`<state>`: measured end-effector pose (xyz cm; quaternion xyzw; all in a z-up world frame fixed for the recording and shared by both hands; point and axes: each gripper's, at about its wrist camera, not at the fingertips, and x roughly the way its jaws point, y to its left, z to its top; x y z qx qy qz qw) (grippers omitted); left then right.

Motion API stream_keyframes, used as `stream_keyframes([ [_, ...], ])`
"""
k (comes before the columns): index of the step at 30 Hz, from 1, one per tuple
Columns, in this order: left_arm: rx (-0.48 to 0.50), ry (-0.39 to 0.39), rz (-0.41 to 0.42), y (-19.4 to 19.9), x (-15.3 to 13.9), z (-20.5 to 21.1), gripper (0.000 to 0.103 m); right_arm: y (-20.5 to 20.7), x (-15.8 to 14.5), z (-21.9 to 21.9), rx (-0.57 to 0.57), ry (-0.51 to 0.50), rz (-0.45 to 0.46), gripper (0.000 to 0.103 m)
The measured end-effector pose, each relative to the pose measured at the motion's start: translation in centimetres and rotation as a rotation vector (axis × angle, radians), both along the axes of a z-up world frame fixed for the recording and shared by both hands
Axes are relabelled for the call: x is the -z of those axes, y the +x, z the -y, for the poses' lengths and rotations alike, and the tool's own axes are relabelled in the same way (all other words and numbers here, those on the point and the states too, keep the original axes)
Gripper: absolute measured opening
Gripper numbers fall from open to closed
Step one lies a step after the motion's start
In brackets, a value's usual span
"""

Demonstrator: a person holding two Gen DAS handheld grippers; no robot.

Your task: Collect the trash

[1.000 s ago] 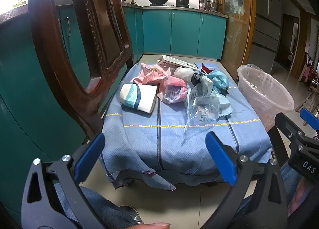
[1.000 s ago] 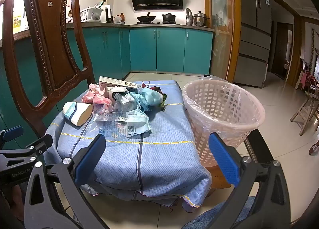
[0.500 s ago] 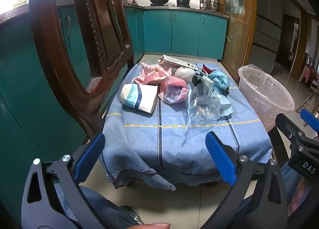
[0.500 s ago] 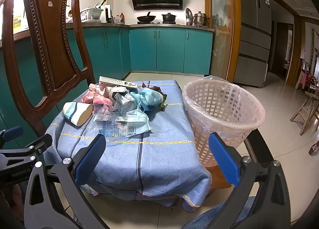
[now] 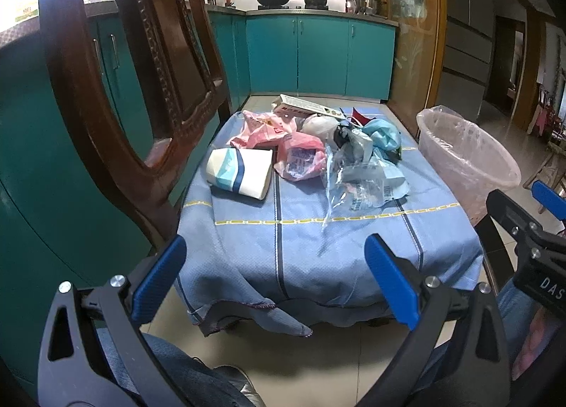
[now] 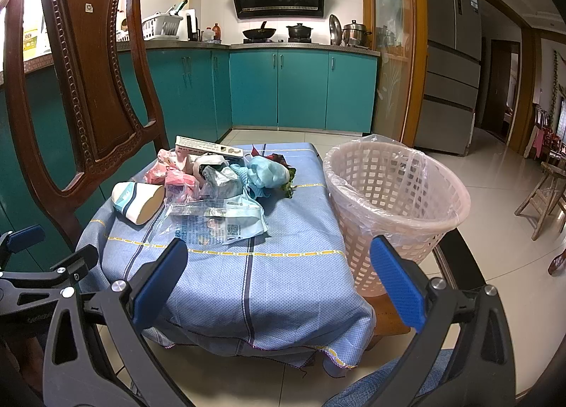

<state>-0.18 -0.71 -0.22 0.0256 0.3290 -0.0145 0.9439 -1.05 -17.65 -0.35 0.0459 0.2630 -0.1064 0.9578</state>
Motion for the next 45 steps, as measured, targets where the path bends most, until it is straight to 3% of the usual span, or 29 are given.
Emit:
stream_keyframes([
  [45,0.008,-0.014,0.018,0.09,-0.23,-0.13,0.1,-0.03,0.02,0.0,0.002,0.006,0.003,0.1],
])
